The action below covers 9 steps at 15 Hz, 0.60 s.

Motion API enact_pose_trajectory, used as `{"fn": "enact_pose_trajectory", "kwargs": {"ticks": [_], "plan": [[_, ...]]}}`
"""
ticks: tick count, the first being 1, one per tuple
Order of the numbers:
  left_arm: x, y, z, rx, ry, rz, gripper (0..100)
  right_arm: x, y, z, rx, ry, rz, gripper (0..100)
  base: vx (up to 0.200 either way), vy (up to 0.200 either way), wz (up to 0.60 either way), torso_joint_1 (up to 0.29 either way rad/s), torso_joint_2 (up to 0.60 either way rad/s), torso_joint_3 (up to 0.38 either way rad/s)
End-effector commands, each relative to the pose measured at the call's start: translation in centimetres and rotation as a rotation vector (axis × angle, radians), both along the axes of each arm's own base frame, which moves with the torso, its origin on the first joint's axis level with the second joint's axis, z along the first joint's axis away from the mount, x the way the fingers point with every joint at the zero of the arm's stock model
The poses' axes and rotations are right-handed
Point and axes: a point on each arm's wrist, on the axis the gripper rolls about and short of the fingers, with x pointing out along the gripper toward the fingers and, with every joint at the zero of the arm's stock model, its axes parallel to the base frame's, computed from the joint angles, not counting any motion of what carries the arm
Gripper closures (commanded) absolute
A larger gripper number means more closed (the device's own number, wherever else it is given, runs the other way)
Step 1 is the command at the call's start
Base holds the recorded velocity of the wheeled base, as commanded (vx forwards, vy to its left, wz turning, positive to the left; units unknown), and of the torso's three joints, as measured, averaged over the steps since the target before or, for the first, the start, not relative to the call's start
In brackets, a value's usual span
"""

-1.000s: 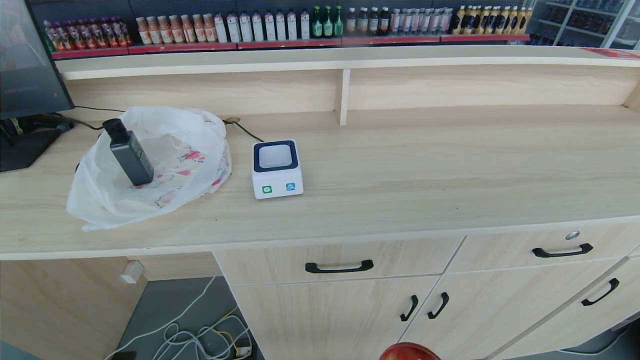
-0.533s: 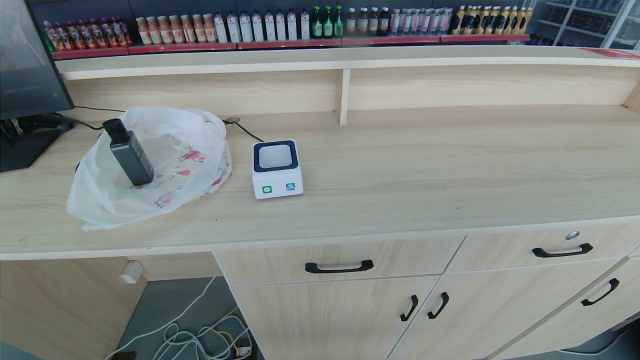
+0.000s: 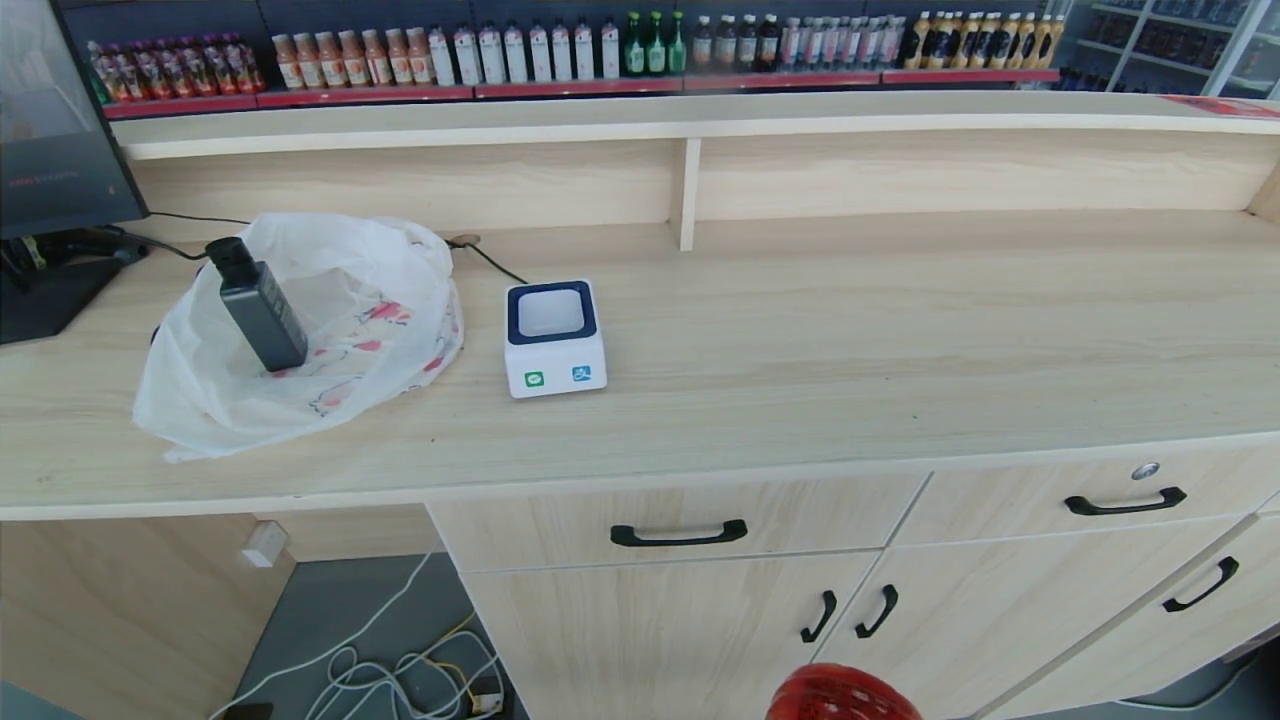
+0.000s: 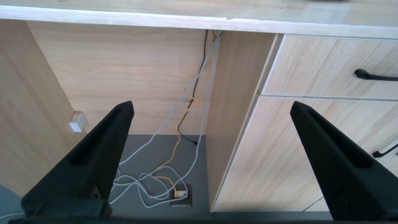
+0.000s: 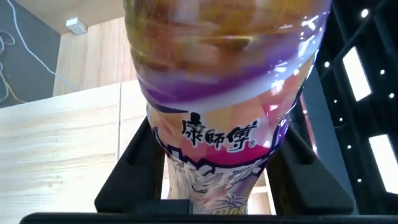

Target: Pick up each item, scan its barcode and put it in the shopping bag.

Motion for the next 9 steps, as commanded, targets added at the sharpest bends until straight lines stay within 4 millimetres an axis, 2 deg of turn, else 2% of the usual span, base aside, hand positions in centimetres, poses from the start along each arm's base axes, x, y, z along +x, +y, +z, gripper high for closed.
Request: {"fn": "enact_pose_trajectory", "kwargs": {"ticks": [1,9], "plan": [[0.0,0.0,0.0,0.0,-0.001,0.0,0,0.5,-0.3,0.3,0.003,-0.022,-0.029,100,0.0,0.0,0.0,0.0,0.0,0.0],[0.0,0.0,0.0,0.0,0.001,0.0,0,1.8,-1.5,1.4,-0.046,-0.202,-0.128,100,0.0,0.0,0.0,0.0,0.0,0.0]]}}
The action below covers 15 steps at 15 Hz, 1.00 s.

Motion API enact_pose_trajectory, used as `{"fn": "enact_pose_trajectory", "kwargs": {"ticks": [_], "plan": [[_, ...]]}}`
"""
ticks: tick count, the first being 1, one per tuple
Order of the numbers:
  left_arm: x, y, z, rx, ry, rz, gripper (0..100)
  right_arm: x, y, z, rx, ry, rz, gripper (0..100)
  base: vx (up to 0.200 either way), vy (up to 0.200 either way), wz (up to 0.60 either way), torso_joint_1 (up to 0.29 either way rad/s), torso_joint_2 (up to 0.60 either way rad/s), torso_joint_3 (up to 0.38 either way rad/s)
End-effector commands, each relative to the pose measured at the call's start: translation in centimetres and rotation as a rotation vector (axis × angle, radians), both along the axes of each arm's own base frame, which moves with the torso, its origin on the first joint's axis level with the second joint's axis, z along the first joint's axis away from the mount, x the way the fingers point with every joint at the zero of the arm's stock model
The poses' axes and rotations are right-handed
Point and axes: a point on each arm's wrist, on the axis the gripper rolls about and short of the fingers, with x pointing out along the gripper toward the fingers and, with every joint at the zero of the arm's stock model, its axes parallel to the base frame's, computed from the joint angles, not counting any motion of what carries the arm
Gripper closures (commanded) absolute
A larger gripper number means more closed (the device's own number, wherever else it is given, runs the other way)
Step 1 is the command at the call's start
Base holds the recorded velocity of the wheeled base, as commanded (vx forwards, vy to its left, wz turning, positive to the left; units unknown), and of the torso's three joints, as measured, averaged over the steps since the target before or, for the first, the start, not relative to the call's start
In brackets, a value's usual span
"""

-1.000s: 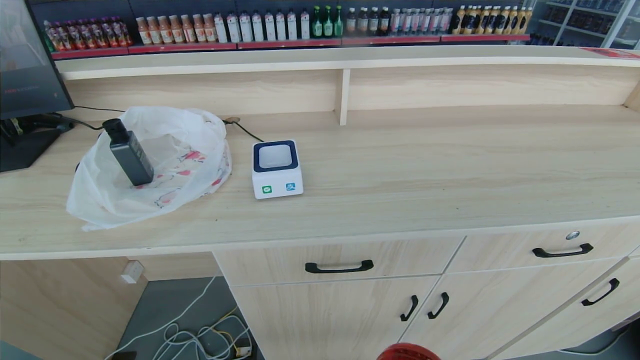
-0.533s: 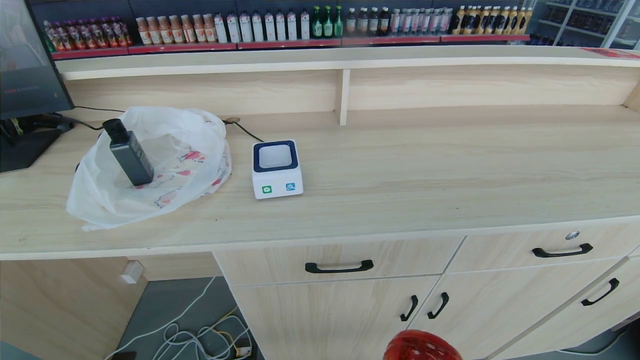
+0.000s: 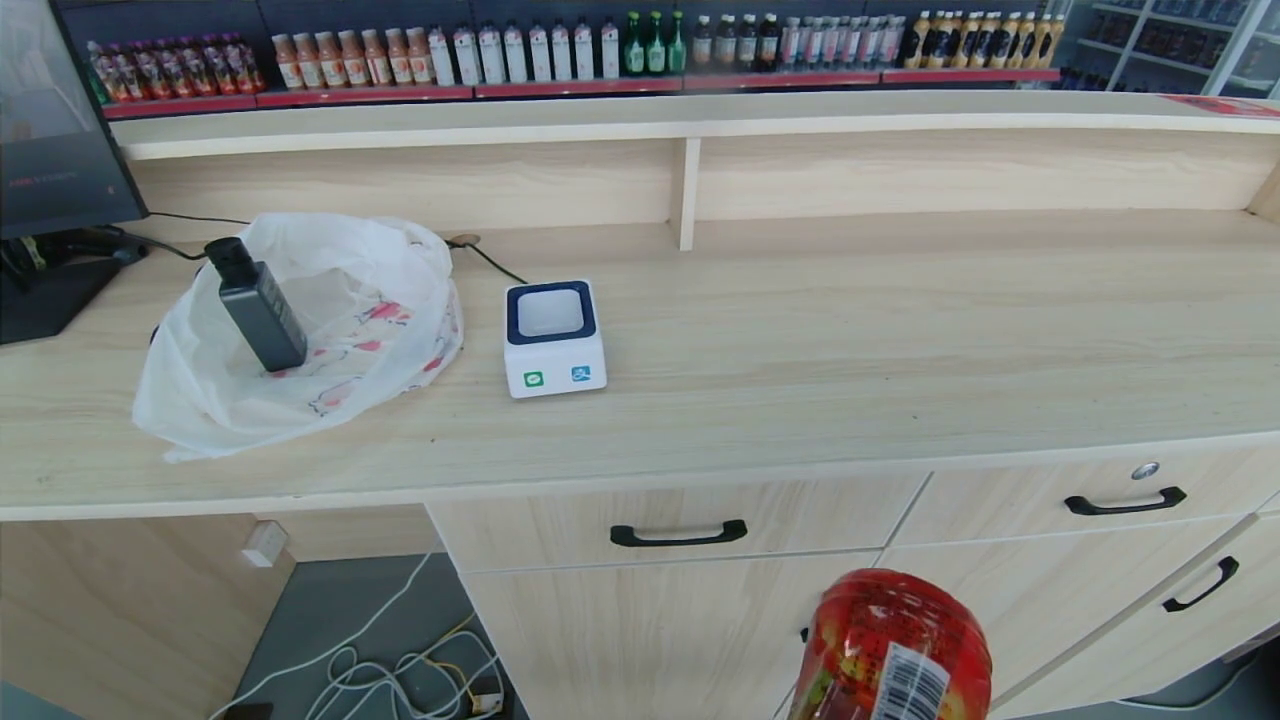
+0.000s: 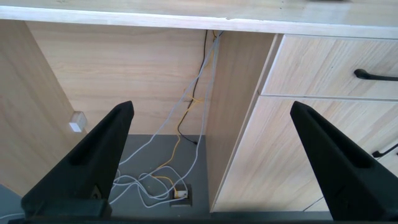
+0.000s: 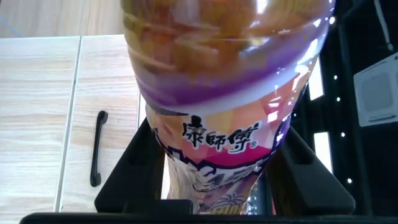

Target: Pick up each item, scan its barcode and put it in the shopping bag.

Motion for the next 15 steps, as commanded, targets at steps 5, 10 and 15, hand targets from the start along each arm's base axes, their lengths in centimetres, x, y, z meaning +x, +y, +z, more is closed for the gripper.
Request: {"fn": "enact_pose_trajectory", "kwargs": {"ticks": [5,10,15], "plan": [[0.0,0.0,0.0,0.0,0.0,0.0,0,0.43,-0.95,-0.07,-0.009,-0.011,-0.029,100,0.0,0.0,0.0,0.0,0.0,0.0],[0.01,0.0,0.01,0.0,0.001,0.0,0,0.47,-0.91,0.11,0.0,-0.012,-0.031,100,0.0,0.0,0.0,0.0,0.0,0.0],[0.01,0.0,0.01,0.0,0.001,0.0,0,0.58,-0.87,0.5,0.02,-0.014,-0.037,100,0.0,0.0,0.0,0.0,0.0,0.0]]}}
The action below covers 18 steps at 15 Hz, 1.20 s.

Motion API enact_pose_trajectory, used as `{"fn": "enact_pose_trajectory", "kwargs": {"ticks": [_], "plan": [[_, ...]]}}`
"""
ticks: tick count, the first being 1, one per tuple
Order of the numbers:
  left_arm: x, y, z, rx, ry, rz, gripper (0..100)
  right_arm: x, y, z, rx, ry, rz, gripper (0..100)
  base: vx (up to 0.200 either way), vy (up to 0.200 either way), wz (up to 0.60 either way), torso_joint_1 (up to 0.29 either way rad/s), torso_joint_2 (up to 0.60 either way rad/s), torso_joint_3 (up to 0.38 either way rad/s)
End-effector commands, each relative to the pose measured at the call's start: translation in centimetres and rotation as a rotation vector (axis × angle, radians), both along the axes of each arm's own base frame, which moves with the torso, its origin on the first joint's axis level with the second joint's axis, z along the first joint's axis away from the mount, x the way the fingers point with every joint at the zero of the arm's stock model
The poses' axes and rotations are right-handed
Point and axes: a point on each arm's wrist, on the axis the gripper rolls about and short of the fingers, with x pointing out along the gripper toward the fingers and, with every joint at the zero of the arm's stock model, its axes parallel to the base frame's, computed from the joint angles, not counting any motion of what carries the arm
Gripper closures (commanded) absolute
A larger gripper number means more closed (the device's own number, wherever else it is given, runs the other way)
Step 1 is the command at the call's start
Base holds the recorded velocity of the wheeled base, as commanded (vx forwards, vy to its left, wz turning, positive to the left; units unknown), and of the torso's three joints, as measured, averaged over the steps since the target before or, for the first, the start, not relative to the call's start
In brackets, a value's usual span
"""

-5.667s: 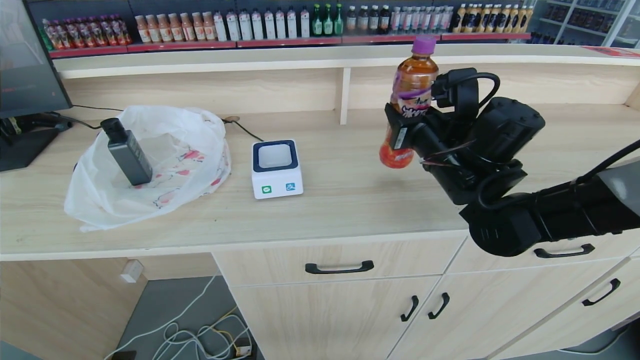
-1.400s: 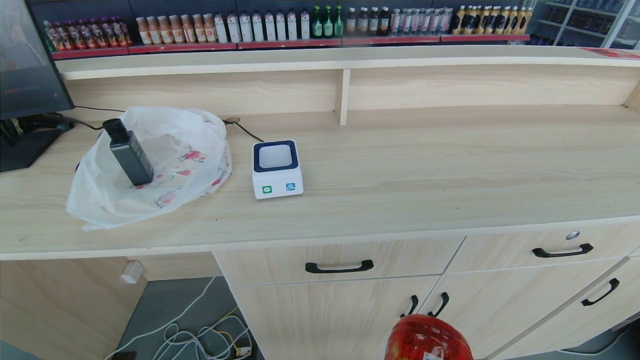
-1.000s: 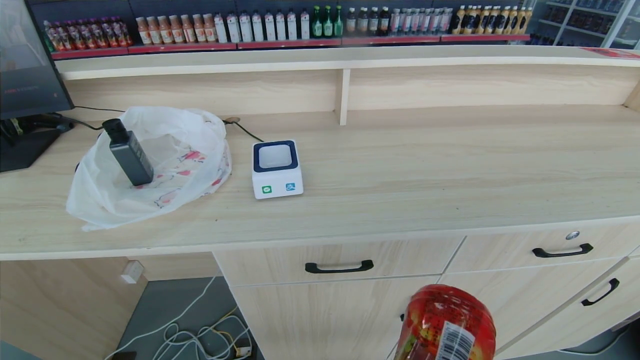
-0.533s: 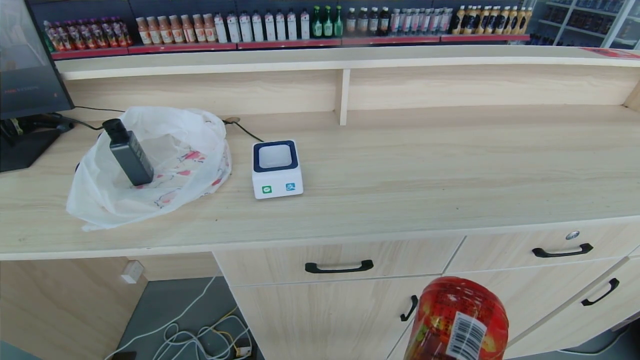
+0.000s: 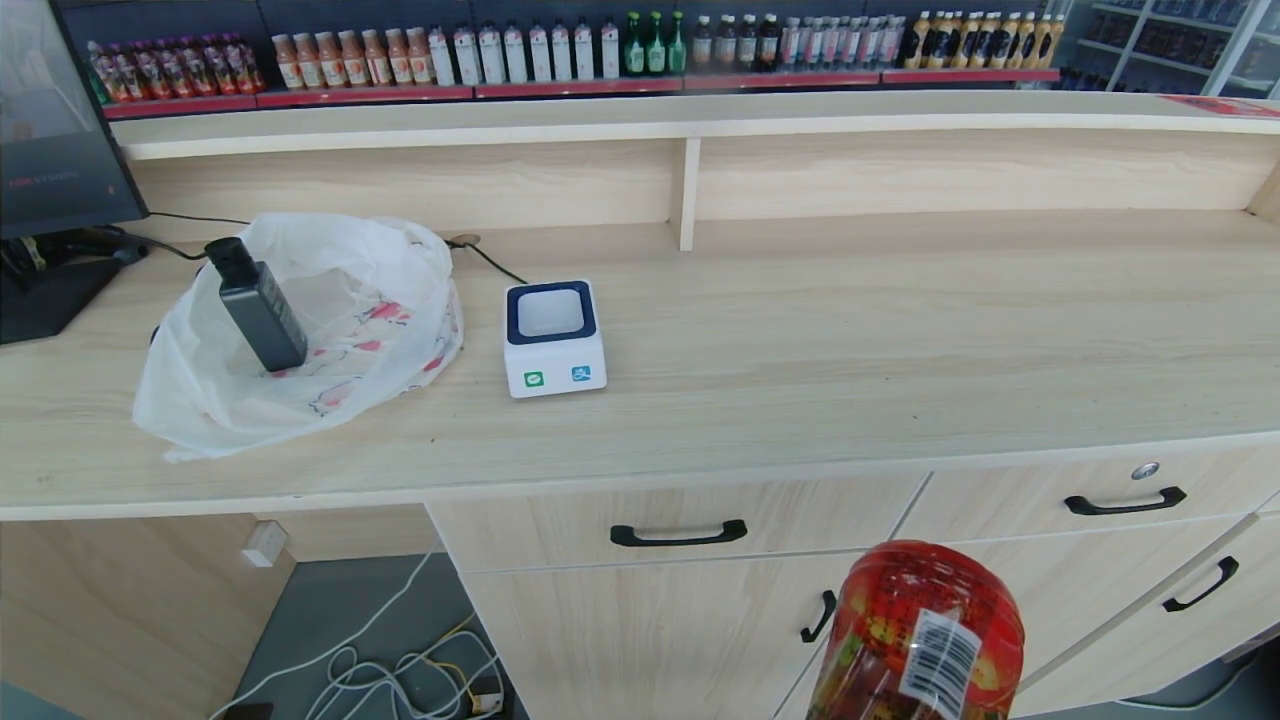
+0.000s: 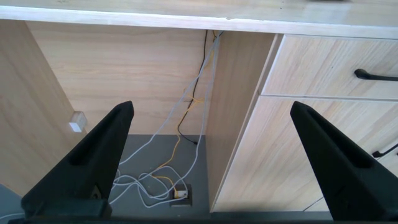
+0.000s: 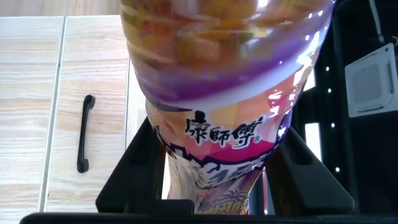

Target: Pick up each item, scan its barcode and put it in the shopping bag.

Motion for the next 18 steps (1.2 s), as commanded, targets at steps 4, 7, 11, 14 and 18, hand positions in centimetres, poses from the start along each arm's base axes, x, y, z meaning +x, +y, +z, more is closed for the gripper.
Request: {"fn": "enact_pose_trajectory", "kwargs": {"ticks": [4,7,11,14,18], "plan": [[0.0,0.0,0.0,0.0,-0.001,0.0,0,0.0,0.1,0.1,0.006,-0.001,0.0,100,0.0,0.0,0.0,0.0,0.0,0.0],[0.0,0.0,0.0,0.0,0.001,0.0,0,0.0,0.1,0.1,0.006,-0.001,0.0,100,0.0,0.0,0.0,0.0,0.0,0.0],[0.0,0.0,0.0,0.0,0.001,0.0,0,0.0,0.4,0.6,0.052,0.03,0.006,100,0.0,0.0,0.0,0.0,0.0,0.0],[0.0,0.0,0.0,0.0,0.001,0.0,0,0.0,0.7,0.8,0.201,0.222,0.046,100,0.0,0.0,0.0,0.0,0.0,0.0],[0.0,0.0,0.0,0.0,0.001,0.0,0,-0.1,0.0,1.6,0.368,0.388,0.088,100,0.0,0.0,0.0,0.0,0.0,0.0]]}}
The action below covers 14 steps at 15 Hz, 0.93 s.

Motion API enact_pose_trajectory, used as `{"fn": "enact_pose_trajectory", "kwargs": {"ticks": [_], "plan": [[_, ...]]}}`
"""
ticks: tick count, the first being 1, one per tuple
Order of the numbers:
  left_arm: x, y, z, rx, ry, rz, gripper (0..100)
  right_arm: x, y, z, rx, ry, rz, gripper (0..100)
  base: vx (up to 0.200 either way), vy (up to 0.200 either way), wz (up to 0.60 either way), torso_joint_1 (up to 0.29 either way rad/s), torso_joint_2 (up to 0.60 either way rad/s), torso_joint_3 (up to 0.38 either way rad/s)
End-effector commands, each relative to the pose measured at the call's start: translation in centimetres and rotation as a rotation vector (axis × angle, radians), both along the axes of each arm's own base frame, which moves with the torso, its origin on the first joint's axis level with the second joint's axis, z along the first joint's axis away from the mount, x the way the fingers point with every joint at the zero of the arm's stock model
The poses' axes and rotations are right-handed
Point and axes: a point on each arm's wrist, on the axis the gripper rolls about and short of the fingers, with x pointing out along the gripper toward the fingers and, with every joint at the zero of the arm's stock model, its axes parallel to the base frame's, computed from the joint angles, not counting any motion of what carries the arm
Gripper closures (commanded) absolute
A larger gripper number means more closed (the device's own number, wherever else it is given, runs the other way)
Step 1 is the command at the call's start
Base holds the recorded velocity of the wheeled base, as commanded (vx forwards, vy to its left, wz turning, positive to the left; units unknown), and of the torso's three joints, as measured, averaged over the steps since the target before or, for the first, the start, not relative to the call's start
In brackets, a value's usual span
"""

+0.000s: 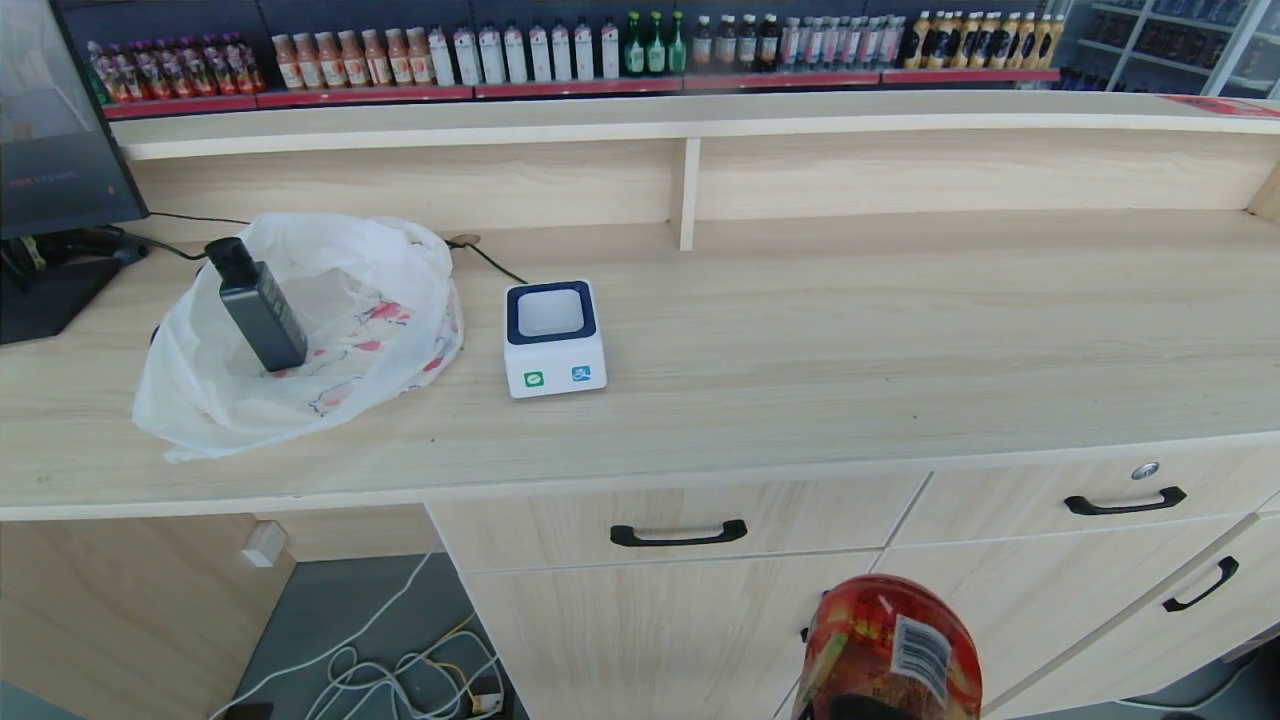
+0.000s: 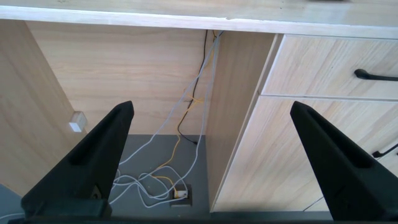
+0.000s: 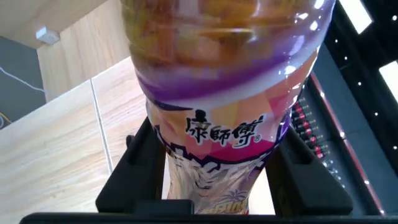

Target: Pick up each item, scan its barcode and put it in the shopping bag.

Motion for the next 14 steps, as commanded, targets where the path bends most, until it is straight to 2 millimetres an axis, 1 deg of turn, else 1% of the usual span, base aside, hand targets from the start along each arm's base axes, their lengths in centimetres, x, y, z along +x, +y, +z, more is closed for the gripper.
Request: {"fn": "enact_pose_trajectory", "kwargs": {"ticks": [1,4,7,9,11,12,13,14], "plan": [[0.0,0.0,0.0,0.0,0.001,0.0,0,0.0,-0.6,0.8,0.099,0.068,0.013,100,0.0,0.0,0.0,0.0,0.0,0.0],[0.0,0.0,0.0,0.0,-0.001,0.0,0,1.7,-2.4,1.4,0.294,0.244,-0.041,100,0.0,0.0,0.0,0.0,0.0,0.0],[0.0,0.0,0.0,0.002,0.001,0.0,0,1.7,-3.7,0.0,0.312,0.34,-0.041,100,0.0,0.0,0.0,0.0,0.0,0.0],[0.0,0.0,0.0,0.0,-0.001,0.0,0,2.3,-3.7,0.2,0.4,0.42,-0.052,100,0.0,0.0,0.0,0.0,0.0,0.0],[0.0,0.0,0.0,0.0,0.001,0.0,0,2.5,-3.5,-0.1,0.457,0.505,-0.047,100,0.0,0.0,0.0,0.0,0.0,0.0],[0.0,0.0,0.0,0.0,-0.001,0.0,0,3.2,-3.1,-0.3,0.481,0.55,-0.079,100,0.0,0.0,0.0,0.0,0.0,0.0],[0.0,0.0,0.0,0.0,-0.001,0.0,0,4.2,-3.0,0.2,0.542,0.564,-0.108,100,0.0,0.0,0.0,0.0,0.0,0.0],[0.0,0.0,0.0,0.0,-0.001,0.0,0,5.0,-3.6,0.6,0.568,0.552,-0.156,100,0.0,0.0,0.0,0.0,0.0,0.0]]}}
